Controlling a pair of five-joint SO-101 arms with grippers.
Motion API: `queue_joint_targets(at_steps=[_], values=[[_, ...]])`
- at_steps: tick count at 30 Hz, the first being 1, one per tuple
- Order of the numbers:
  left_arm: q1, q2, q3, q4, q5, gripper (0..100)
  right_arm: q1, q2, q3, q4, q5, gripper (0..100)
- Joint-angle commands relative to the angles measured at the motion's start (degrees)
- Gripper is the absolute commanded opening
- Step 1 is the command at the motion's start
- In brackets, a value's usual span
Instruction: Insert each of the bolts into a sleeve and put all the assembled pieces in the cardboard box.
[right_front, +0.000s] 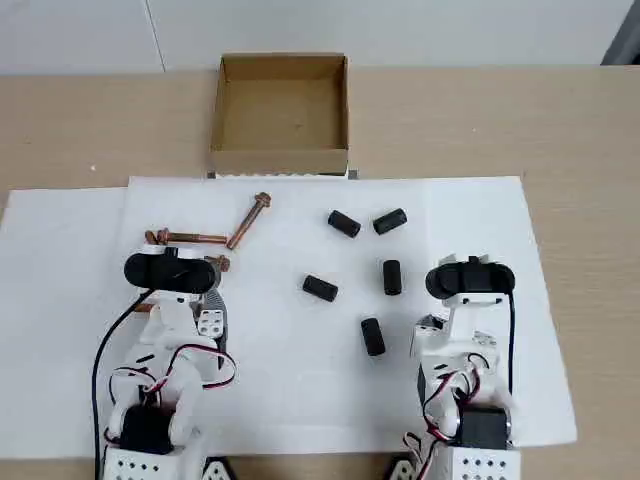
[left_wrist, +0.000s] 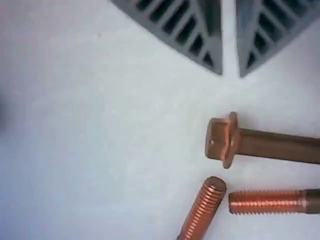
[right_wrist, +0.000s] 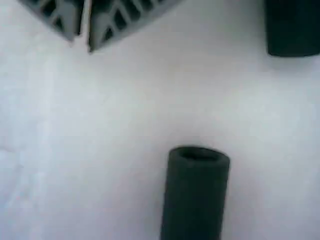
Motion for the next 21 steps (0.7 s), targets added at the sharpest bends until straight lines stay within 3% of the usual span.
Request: queue_joint_targets(at_steps=[1, 17, 21], values=[[0.0, -0.4, -0.3, 0.0, 0.4, 1, 0.3, -1.5, -0.4, -0.7, -0.3, 0.3], [0.2, -0.4, -0.3, 0.0, 0.4, 1, 0.3, -1.5, -0.4, -0.7, -0.3, 0.3], [4.0, -0.4, -0.3, -0.4, 0.2, 1, 0.3, -1.5, -0.4, -0.7, -0.3, 0.3]])
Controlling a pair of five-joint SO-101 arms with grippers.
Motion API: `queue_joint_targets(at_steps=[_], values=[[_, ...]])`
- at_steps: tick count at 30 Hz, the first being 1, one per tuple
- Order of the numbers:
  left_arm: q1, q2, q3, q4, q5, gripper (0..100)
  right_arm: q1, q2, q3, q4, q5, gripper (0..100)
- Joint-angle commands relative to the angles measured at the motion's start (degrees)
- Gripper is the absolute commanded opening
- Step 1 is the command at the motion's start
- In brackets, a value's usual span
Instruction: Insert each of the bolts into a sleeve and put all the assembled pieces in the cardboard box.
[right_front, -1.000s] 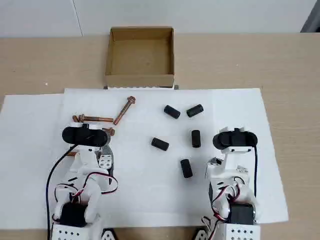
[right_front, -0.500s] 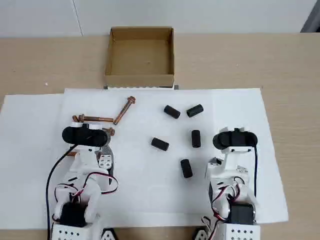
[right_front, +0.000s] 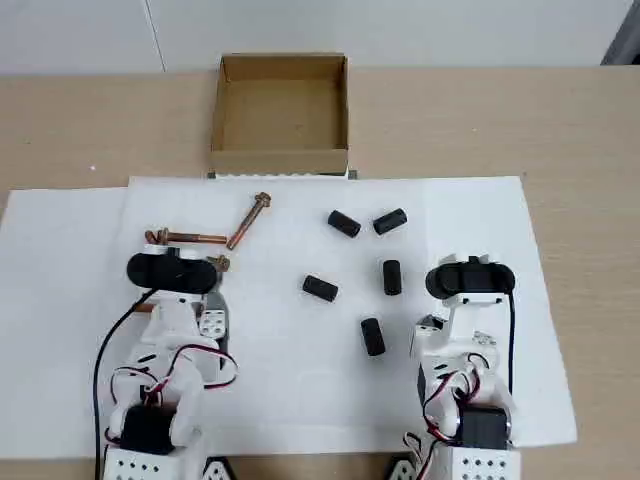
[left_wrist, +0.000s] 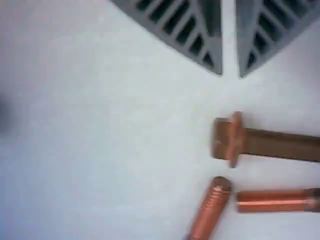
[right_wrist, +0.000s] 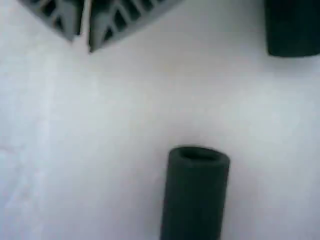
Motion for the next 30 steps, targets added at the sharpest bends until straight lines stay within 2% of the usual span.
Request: queue_joint_targets(at_steps=[1, 4, 7, 14, 20, 25, 30], values=[[2.5, -0.4, -0.7, -0.9, 0.2, 1, 0.3, -1.5, -0.4, -0.7, -0.3, 0.3], [2.2, -0.3, -3.5, -2.2, 0.3, 1, 0.3, -1.5, -0.4, -0.7, -0.3, 0.3], [2.6, -0.1, -9.3, 1.2, -1.0, 1, 0.3, -1.5, -0.4, -0.7, -0.3, 0.3], [2.2, 0.0, -24.0, 10.6, -12.7, 1, 0.3, -1.5, -0.4, -0.7, -0.3, 0.3], [1.9, 5.0, -30.1, 12.2, -13.0, 1, 0.3, -1.5, -0.4, -0.7, -0.3, 0.3], [-5.1, 13.7, -33.3, 6.6, -13.1, 1, 0.3, -1.5, -0.4, -0.7, -0.3, 0.3], [-10.9, 25.8, -39.9, 6.7, -13.1, 1, -1.5, -1.5, -0.3, -1.1, -0.1, 0.3]])
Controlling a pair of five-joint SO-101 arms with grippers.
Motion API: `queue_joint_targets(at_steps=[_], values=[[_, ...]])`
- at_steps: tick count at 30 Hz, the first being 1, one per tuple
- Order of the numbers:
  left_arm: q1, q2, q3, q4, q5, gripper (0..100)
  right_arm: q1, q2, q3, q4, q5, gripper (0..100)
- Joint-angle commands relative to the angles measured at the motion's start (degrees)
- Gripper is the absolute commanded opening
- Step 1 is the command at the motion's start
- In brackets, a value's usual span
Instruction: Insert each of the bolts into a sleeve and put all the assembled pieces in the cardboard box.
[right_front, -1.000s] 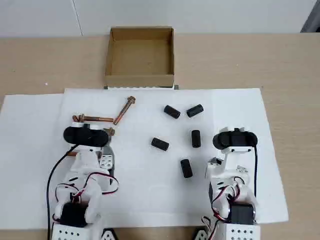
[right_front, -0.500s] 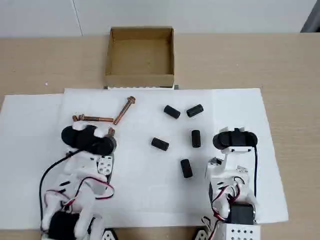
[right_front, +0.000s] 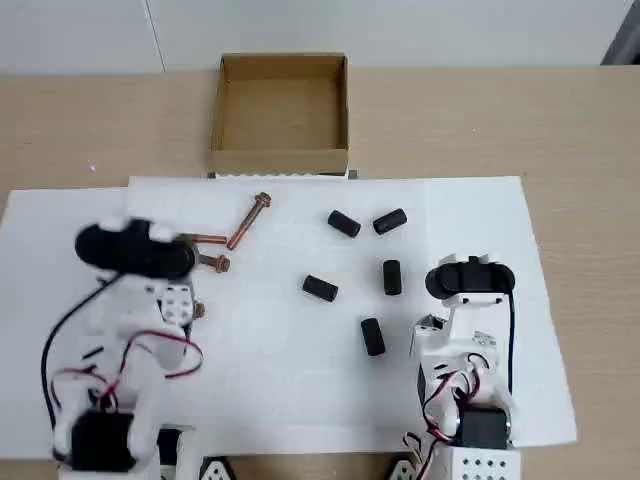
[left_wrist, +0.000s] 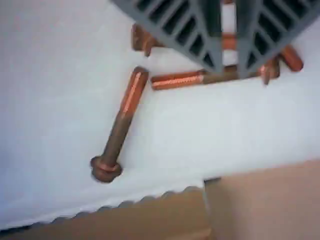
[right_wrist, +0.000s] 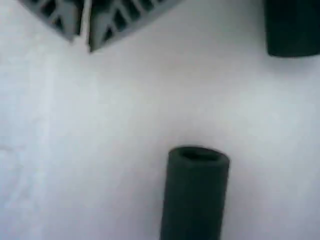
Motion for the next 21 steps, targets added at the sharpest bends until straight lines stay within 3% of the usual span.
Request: queue_joint_targets(at_steps=[1, 11, 21], values=[[-3.5, 8.9, -6.4, -1.8, -0.4, 1, -1.8, -1.5, -0.3, -1.2, -0.1, 0.3], [-6.8, 27.7, -16.7, -0.8, -0.1, 1, -3.3, -1.5, -0.2, -1.2, -0.1, 0.3], [-6.6, 37.8, -17.9, -0.4, 5.1, 1, -3.3, -1.5, 0.2, -4.4, -0.2, 0.3]])
